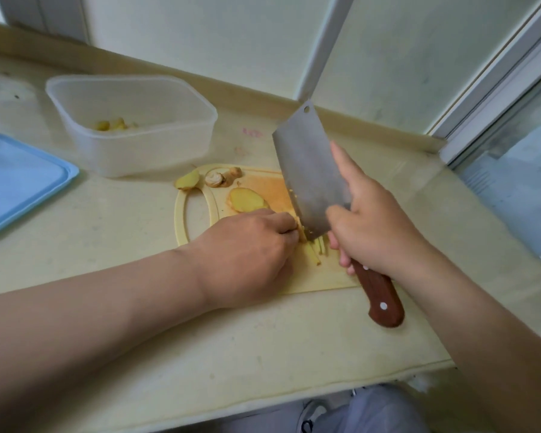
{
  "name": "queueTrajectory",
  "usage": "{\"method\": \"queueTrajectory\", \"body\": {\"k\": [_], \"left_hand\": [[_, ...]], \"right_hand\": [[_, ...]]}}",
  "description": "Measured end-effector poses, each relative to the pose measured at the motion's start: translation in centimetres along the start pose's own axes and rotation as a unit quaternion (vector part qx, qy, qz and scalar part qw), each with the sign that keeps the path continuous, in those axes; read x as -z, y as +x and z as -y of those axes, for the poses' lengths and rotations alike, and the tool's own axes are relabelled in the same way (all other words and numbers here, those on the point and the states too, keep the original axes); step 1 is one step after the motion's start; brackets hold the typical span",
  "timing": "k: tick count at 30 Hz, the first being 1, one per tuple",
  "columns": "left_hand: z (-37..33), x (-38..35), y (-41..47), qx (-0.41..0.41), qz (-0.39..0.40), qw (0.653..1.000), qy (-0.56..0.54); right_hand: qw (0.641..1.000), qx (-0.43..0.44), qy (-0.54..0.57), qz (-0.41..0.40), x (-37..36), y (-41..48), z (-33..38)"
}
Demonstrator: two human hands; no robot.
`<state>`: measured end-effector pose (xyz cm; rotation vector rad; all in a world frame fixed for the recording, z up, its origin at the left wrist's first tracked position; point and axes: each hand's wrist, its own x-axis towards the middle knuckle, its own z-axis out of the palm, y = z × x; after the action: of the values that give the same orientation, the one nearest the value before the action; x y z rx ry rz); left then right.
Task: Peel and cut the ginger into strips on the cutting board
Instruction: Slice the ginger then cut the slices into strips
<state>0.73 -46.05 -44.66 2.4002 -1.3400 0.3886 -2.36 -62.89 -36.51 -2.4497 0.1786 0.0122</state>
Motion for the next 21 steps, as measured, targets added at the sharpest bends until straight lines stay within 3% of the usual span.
{"method": "queueTrajectory", "body": {"k": [21], "left_hand": [[0.2,0.0,-0.3,0.024,-0.012,1.000,-0.016]], "right_hand": [[1.000,0.016,-0.003,0.011,0.9,-2.1,-0.9]]}}
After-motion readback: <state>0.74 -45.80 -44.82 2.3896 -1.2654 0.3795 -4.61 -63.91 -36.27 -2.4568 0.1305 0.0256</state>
